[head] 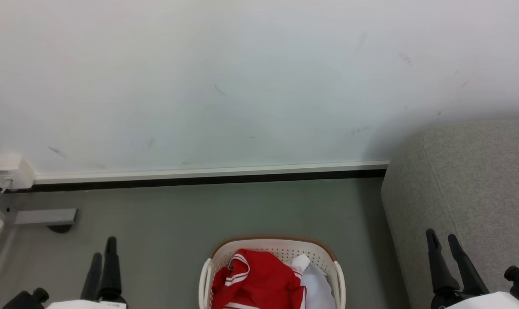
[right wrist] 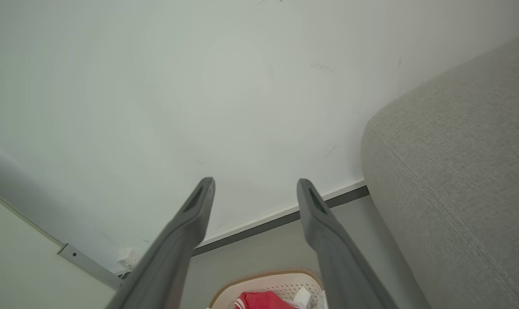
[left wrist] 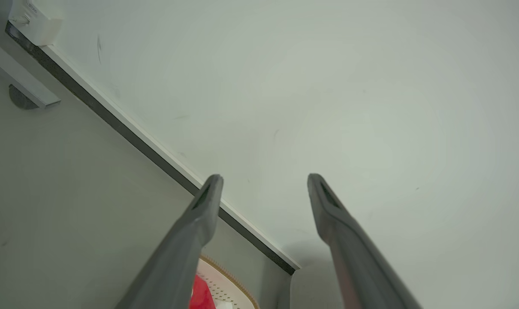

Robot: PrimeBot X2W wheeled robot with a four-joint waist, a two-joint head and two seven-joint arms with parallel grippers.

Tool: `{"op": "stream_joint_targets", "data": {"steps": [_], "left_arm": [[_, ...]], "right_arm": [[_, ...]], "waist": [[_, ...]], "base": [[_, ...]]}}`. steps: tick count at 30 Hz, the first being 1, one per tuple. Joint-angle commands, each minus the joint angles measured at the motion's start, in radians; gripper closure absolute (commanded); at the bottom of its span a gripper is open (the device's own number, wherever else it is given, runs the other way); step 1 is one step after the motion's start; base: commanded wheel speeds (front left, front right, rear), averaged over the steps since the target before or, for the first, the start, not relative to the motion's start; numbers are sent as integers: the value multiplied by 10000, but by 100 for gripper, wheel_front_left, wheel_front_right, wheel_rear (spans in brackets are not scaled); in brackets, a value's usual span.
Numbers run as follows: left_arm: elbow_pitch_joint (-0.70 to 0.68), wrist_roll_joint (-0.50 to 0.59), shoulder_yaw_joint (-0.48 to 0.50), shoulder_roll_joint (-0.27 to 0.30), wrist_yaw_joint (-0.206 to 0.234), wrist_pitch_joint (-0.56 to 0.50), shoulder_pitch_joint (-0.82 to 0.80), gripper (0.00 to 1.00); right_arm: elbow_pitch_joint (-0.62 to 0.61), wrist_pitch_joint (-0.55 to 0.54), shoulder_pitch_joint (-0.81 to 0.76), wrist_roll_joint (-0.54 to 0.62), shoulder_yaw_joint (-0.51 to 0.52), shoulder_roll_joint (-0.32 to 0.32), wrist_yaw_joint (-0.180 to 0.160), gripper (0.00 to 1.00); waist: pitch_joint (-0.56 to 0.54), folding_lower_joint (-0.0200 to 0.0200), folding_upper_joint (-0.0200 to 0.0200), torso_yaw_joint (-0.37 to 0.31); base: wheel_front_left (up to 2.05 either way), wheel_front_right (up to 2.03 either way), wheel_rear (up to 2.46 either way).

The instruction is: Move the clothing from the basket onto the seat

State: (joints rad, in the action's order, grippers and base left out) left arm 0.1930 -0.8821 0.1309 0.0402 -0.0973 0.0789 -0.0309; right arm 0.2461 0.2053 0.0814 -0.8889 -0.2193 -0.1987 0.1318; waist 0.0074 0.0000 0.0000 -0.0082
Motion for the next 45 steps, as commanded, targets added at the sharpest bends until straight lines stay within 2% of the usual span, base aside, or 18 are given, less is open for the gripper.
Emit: {"op": "stream_joint_targets", "data": {"steps": [1,28,45], "left_arm": [[-130,491,40,95,-67,117,-7,0],[123,3307,-309,411,-175,859,192,0],[315,4607,-572,623,-249,1249,345,0]], "right_arm": [[-29,88,172,568,51,-28,-8,0],[373,298,-4,3913,648,687,-12,0],[576,424,-185,5478,1123,1051,-15,0]], "waist": [[6,0,0,-6],[-4,0,0,-13],[8,0,0,-125]], "base": [[0,0,0],[0,0,0],[0,0,0]]}}
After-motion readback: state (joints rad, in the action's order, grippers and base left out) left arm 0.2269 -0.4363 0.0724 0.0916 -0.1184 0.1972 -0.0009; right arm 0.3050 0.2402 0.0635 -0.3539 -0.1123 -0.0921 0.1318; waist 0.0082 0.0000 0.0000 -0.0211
